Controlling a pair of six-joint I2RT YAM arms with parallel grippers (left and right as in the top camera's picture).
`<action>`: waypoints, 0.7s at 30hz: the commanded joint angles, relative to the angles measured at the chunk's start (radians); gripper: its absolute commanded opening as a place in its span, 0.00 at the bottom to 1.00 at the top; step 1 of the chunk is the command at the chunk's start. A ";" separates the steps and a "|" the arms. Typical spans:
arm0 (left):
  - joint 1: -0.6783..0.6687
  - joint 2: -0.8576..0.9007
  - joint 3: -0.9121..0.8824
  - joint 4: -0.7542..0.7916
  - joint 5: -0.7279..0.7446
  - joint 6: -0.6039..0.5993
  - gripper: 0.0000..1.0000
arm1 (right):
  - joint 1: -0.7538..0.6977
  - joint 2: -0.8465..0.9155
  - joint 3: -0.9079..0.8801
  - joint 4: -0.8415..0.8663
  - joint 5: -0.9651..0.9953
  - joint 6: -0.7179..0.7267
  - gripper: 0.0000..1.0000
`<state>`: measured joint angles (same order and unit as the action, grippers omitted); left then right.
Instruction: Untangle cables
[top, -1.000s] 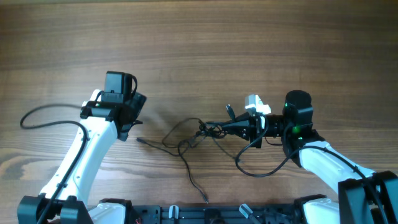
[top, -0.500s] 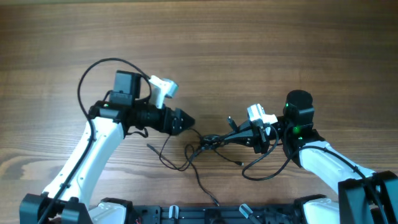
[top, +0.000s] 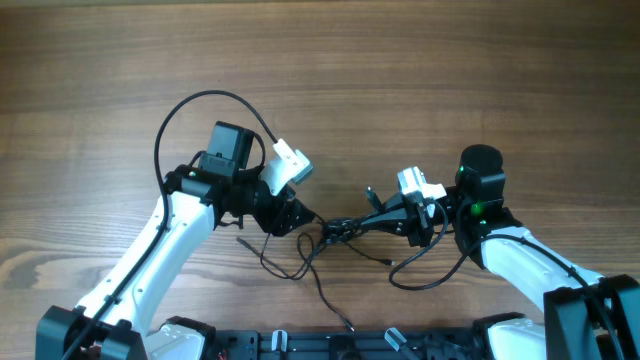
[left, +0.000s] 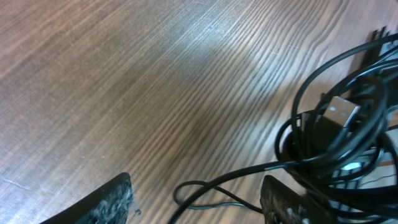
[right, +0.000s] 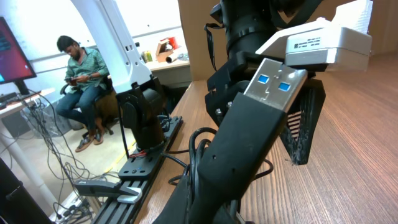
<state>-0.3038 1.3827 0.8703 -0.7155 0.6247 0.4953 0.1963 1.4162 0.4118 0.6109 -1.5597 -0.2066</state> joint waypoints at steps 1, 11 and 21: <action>-0.011 -0.008 -0.046 0.008 0.001 0.078 0.64 | -0.002 0.000 -0.006 0.006 -0.063 0.006 0.04; 0.270 -0.007 -0.086 0.146 -0.561 -1.410 0.04 | -0.002 0.000 -0.006 0.005 -0.051 0.026 0.04; 0.117 -0.007 -0.086 0.237 -0.288 -1.194 1.00 | -0.001 0.000 -0.006 -0.068 0.956 1.368 0.04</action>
<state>-0.1551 1.3819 0.7860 -0.4812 0.3096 -0.7364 0.1955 1.4162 0.4065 0.5541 -0.7551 0.9325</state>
